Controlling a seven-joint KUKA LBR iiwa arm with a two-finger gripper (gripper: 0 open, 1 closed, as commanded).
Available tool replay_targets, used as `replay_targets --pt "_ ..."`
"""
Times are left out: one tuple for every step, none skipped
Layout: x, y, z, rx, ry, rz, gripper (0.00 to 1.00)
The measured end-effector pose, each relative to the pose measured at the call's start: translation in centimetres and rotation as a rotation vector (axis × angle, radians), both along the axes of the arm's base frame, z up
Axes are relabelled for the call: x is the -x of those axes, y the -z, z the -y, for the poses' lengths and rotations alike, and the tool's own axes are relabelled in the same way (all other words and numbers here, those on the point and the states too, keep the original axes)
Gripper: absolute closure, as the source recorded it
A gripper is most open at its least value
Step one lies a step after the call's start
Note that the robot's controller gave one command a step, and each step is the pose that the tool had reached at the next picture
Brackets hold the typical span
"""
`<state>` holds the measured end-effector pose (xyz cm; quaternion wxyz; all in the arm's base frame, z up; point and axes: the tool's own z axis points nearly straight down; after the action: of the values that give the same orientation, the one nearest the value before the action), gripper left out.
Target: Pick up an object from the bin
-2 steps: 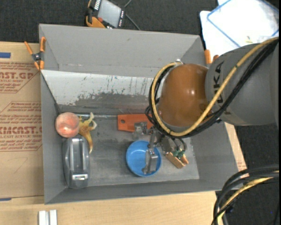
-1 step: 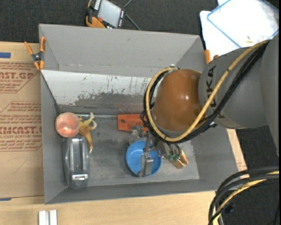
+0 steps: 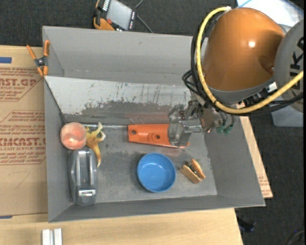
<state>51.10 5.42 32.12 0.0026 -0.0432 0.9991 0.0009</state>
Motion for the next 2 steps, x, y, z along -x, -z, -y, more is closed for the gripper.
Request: replay_targets --pt "0.0 0.0 0.0 0.0 0.001 -0.001 1.0" --pt "1.4 4.8 -4.0 -0.001 -0.006 0.001 0.0"
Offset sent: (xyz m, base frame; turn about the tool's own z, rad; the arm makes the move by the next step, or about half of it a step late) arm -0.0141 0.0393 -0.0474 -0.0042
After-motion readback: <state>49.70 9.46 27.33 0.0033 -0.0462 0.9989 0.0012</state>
